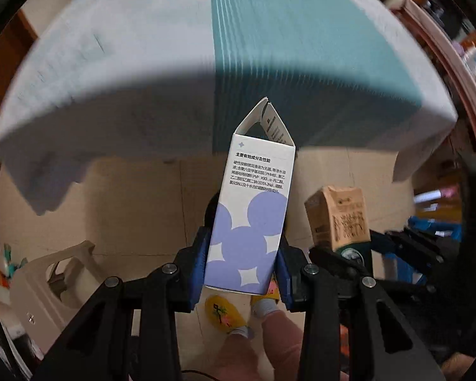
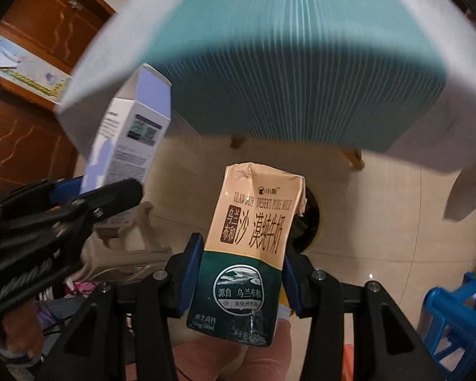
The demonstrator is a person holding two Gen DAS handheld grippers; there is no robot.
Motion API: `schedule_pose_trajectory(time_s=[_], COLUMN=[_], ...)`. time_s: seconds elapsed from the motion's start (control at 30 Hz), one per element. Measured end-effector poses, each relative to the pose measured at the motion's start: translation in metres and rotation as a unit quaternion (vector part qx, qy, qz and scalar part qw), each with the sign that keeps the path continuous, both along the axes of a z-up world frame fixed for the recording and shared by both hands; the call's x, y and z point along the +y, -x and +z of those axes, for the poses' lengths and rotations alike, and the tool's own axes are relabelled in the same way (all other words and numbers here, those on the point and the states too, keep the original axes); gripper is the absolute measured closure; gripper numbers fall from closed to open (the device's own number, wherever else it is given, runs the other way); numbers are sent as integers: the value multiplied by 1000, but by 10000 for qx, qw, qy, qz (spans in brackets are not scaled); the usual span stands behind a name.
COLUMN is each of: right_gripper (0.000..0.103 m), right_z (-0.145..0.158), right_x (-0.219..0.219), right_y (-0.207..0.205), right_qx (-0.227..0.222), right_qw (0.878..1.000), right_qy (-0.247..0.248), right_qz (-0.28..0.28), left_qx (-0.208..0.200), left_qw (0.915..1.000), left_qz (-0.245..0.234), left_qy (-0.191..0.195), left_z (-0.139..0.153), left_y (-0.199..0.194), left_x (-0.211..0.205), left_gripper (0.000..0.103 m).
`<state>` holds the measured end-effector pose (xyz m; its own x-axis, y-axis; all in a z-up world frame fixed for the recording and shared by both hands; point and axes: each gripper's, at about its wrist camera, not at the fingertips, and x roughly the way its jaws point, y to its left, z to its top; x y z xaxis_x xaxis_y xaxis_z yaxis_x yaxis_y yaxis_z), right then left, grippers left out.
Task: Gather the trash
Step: 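Carry the white box and milk carton down over the black bin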
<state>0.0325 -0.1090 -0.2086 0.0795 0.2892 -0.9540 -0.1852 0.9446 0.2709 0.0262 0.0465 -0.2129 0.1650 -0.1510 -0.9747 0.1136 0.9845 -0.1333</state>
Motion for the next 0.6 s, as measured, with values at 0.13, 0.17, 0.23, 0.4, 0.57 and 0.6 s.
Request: schedule_pose_trajectory(time_s=[0.13,0.17,0.23,0.4,0.57,0.6], right_gripper=[56,56,56,56,55,55], right_z=[-69,-80,-107,-161,-188,-191], right_x=[2,1,-1,-7,-5,-6], right_y=[2,1,1,-5,-16,-19], right_qx=[113,116,131,142,133,109], right_qw=[9993,9991,9984,9973,9968,9968], right_qy=[179,191,268,268,240,237], right_qz=[-300,-356,-472,-675,-747,-760], left_qx=[34,25,29,-4,-105,-138], left_qw=[9997,9995,9994,9991,9988,9988], left_qz=[-222,-273,-311,-389,-416,-392], left_qy=[-108,-141,-180,-197,-256,-275], left_z=[-57,-74,-97,-145,-166,-168], left_y=[7,7,6,-5,-15,-17], left_x=[-1,-2,-4,-9,-12,-13], left_gripper=[66,66,66,66,50,45])
